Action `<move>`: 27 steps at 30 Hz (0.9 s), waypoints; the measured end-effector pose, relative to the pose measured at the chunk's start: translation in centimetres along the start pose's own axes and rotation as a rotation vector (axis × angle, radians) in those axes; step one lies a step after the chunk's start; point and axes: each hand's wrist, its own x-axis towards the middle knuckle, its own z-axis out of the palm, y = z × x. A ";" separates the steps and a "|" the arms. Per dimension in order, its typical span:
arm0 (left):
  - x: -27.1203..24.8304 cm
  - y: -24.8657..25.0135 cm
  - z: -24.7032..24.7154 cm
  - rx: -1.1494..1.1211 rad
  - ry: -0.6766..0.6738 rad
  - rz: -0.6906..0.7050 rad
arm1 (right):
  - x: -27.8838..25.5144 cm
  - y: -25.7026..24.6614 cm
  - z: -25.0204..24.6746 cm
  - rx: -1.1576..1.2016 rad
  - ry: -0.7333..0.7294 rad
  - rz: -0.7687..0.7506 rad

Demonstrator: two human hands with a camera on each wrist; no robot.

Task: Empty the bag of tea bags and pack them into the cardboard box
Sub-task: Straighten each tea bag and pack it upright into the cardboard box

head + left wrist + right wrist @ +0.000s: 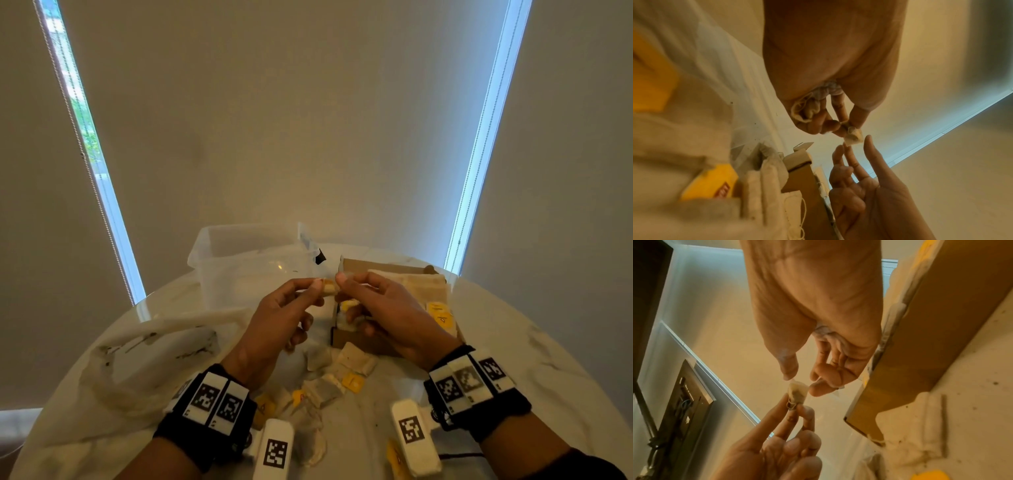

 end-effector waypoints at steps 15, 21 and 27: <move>0.3 0.1 0.3 -0.061 -0.065 -0.085 | 0.0 0.6 0.1 -0.027 0.144 -0.178; 0.1 0.5 0.4 -0.124 -0.022 -0.059 | 0.0 0.2 -0.5 -0.029 0.169 -0.225; -0.2 0.2 0.3 -0.014 -0.027 -0.044 | -0.1 0.3 -0.4 -0.066 0.109 -0.212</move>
